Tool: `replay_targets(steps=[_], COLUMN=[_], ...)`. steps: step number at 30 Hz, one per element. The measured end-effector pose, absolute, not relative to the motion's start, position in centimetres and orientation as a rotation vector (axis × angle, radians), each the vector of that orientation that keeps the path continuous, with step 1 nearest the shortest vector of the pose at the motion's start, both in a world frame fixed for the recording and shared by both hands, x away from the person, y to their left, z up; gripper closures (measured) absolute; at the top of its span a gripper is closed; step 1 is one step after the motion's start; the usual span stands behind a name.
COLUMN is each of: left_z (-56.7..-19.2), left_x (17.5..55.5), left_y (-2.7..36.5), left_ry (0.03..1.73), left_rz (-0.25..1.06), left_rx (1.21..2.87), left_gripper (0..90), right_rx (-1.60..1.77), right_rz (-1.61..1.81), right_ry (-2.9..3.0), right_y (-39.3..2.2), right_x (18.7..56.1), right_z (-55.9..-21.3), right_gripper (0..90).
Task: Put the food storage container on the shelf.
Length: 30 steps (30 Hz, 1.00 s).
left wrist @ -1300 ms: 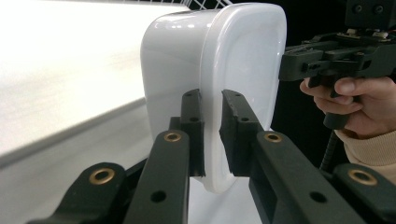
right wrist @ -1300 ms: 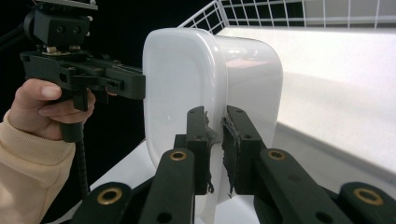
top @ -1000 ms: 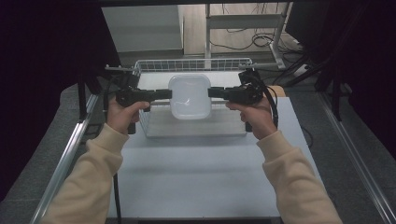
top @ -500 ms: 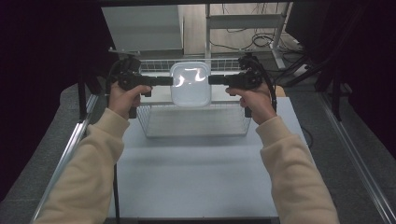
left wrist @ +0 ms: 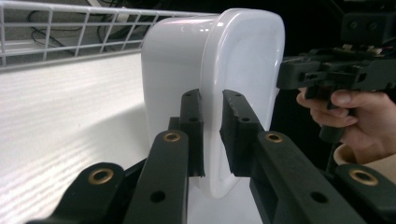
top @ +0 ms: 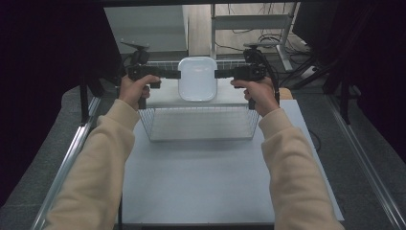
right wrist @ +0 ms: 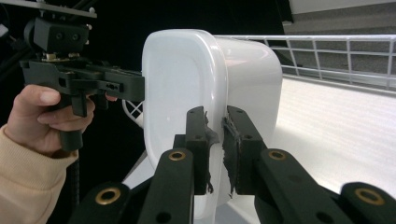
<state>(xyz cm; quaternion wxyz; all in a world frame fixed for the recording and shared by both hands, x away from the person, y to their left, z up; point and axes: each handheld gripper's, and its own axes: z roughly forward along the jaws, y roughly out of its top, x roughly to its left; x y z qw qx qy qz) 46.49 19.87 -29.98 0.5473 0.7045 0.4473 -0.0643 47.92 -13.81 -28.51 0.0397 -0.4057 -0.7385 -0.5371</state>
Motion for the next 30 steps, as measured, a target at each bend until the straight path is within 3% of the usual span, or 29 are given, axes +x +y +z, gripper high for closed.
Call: replay_targets(steps=[13, 24, 28, 29, 30], left_z=[-31.6, -32.8, -32.5, -32.2, -32.2], left_x=[50.9, 51.4, 51.1, 50.8, 50.8], left_y=[20.7, 20.5, 20.2, 20.1, 20.1], left_ry=[1.233, 1.261, 1.245, 1.232, 1.232], left_rz=[-0.37, -0.387, -0.353, -0.315, -0.315], left_rx=[1.533, 1.508, 1.525, 1.527, 1.527], left_gripper=[75.6, 70.7, 62.1, 58.5, 56.0], right_rx=[-1.414, -1.447, -1.444, -1.448, -1.446], right_rz=[-1.513, -1.494, -1.506, -1.547, -1.57], right_ry=[-2.07, -1.966, -1.984, -1.991, -1.998], right_y=[-13.2, -13.4, -13.4, -13.4, -13.4], right_x=[51.9, 53.3, 53.3, 53.1, 52.9], right_z=[-29.9, -31.6, -31.5, -31.2, -30.9], right_gripper=[70.3, 65.6, 63.2, 52.7, 50.3])
